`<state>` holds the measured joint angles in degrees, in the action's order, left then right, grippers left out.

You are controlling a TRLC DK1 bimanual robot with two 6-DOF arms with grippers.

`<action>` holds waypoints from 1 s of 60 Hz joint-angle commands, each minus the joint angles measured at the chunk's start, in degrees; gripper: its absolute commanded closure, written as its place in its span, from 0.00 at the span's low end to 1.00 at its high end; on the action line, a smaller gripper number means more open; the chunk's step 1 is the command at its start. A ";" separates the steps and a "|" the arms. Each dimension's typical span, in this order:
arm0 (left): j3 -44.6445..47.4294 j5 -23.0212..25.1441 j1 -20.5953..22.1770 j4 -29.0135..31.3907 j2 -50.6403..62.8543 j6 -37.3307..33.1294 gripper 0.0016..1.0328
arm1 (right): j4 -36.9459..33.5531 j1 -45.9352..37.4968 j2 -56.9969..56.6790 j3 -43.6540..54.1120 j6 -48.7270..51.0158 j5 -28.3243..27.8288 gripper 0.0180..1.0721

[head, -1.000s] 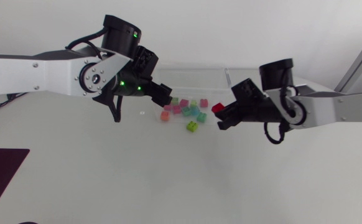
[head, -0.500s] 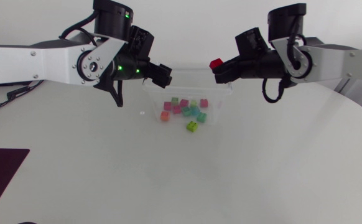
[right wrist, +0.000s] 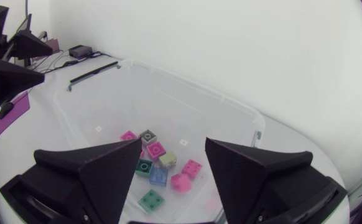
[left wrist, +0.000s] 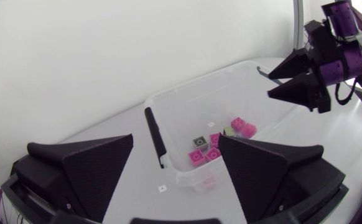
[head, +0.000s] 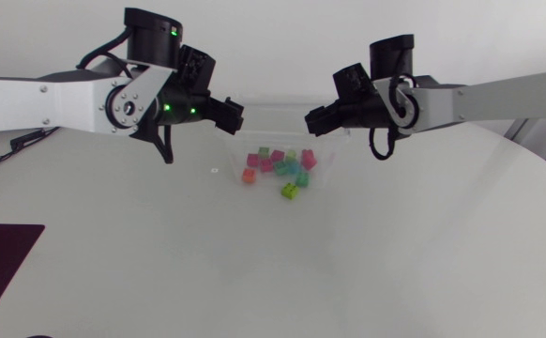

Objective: Pick up the duplo bricks and place them in the container

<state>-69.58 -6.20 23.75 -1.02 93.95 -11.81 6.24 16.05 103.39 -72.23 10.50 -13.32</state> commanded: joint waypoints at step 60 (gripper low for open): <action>16.94 2.68 -1.51 -2.85 -13.71 -0.84 0.07 | 17.31 7.15 2.69 27.23 5.85 -5.93 0.19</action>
<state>-54.22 -3.84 22.20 -2.98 81.89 -12.03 22.24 22.26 102.78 -41.41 15.46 -19.46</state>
